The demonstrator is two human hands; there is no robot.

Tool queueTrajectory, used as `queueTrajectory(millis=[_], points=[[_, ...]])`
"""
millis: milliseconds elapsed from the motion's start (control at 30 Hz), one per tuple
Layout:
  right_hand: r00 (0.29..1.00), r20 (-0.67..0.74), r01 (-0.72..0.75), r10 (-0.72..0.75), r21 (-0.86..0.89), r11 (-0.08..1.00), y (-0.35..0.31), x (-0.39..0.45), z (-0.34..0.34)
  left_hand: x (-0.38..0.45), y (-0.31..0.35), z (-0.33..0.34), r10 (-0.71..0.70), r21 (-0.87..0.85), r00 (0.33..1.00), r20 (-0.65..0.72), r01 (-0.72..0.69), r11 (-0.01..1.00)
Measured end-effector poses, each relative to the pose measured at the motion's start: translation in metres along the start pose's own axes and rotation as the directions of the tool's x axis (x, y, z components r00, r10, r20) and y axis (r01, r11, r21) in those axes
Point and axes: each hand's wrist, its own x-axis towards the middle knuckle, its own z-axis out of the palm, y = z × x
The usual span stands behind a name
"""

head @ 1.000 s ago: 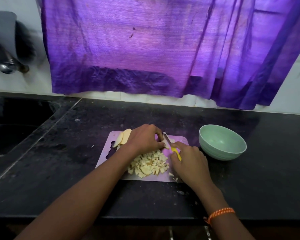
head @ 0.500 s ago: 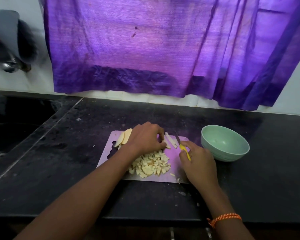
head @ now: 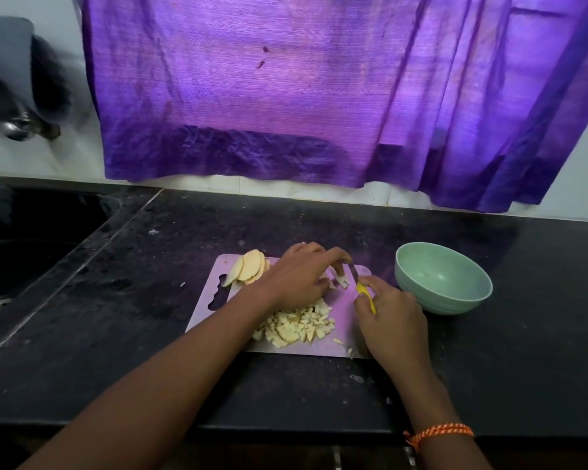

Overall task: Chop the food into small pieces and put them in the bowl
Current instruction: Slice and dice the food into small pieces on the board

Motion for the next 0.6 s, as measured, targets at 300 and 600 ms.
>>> queueTrajectory(millis=[300,600], points=[[1.000,-0.005,-0.019,0.019,0.015,1.000,-0.001,-0.001,0.000,0.001,0.000,0.001,0.016,0.048,0.997,-0.071,-0.013,0.999],[0.994,0.053,0.102,-0.100,-0.019,0.995,-0.008,-0.005,-0.003,0.004,-0.017,-0.004,-0.204,0.202,0.951,-0.235,0.252,0.946]])
